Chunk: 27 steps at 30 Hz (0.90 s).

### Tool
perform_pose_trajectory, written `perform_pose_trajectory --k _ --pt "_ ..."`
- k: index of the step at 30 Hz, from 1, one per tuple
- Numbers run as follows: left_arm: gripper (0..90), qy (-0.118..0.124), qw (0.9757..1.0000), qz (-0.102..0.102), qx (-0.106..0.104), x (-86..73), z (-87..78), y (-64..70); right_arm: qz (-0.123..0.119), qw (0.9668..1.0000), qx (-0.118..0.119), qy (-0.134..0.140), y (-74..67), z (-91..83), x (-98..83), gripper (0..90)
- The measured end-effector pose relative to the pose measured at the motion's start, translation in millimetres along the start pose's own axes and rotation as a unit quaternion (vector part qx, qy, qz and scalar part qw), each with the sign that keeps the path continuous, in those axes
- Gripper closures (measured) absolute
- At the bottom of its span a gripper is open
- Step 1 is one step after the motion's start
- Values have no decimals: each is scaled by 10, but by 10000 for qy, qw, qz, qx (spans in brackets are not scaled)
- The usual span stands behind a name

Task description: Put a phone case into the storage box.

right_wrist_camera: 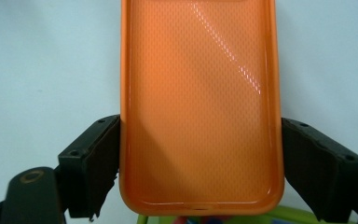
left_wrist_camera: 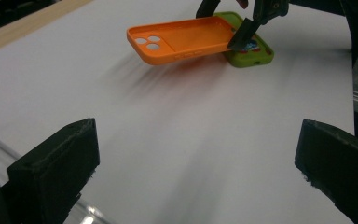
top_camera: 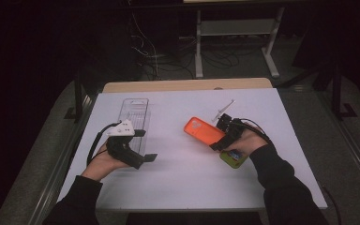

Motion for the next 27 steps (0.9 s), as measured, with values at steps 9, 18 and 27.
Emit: perform_pose_trajectory --k 9,18,27 --pt "0 -103 9984 535 -168 415 -3 -10 -774 9966 134 246 -75 -340 -12 154" --pt "0 -379 9910 1164 -550 743 150 115 -1408 9897 199 155 -266 -418 -16 154" --pt "0 -743 9790 1633 -968 807 332 312 -2068 9779 302 4 -524 -535 -9 153"
Point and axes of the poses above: each handheld gripper's, and its own axes: z roughly forward along the jaws, x roughly out of its top, y roughly to its right, the point moved 9 cm from there along z, roughly forward along the jaws, and after that the axes turned 13 degrees about -y, right-handed, at the moved point
